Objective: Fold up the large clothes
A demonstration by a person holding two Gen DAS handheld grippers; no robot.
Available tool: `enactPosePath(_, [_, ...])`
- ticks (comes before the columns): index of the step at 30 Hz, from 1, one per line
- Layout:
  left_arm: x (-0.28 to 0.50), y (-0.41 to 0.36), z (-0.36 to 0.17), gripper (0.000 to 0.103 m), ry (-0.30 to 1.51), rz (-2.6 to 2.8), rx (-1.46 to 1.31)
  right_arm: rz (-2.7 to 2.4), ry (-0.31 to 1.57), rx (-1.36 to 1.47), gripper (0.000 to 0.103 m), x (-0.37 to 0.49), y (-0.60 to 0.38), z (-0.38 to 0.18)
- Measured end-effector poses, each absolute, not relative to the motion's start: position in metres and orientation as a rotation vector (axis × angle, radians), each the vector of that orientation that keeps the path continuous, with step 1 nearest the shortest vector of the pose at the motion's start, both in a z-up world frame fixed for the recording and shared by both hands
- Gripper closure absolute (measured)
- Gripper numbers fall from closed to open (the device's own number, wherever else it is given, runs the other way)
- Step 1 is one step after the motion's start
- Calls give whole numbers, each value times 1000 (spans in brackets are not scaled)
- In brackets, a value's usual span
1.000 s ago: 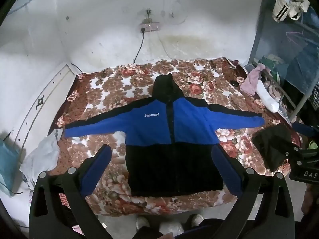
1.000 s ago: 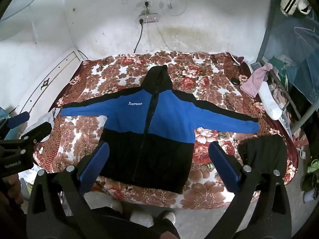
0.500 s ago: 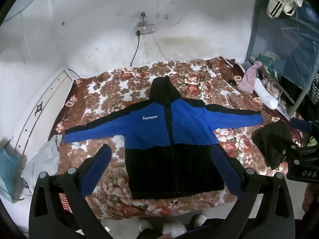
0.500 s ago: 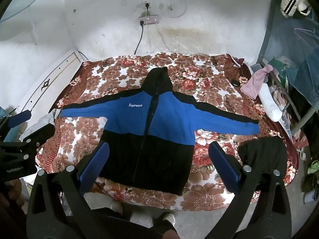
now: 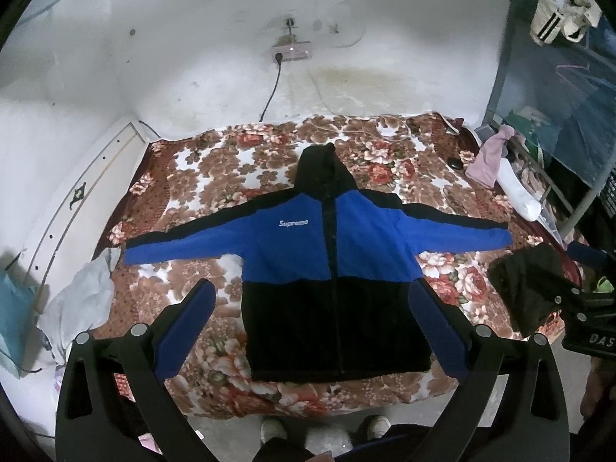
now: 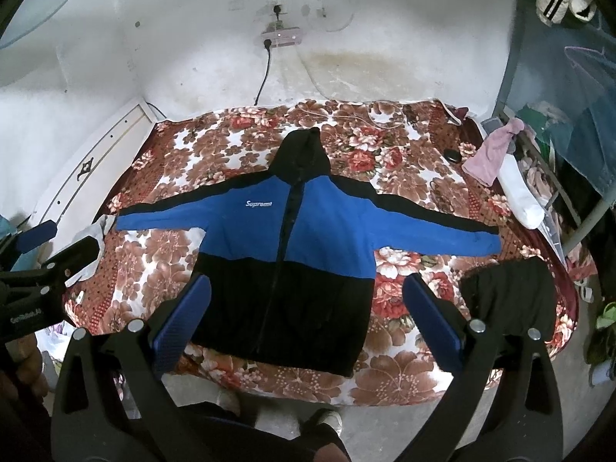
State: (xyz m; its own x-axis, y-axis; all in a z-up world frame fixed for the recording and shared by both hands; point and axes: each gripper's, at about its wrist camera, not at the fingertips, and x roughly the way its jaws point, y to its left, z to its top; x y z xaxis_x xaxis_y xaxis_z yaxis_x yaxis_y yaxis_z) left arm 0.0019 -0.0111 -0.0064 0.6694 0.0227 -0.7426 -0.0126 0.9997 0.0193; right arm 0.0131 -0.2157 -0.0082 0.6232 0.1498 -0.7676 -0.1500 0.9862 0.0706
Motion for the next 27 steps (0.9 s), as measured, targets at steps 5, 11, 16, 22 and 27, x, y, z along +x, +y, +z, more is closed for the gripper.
enactPosePath(5, [8,-9,-3,5,850,18,0,162,885,18,5,16,-222,-7])
enactPosePath(11, [13,-7,2,5,838,16,-34,134,884,43,5,21,-239,-8])
enactPosePath(16, [15,-6,5,5,837,42,-46,129,881,40,5,22,-248,-7])
enactPosePath(22, [15,-9,5,5,842,53,-52,132,880,40,5,24,-252,-6])
enactPosePath(27, [16,-13,6,5,837,84,-53,131,881,41,5,25,-256,-4])
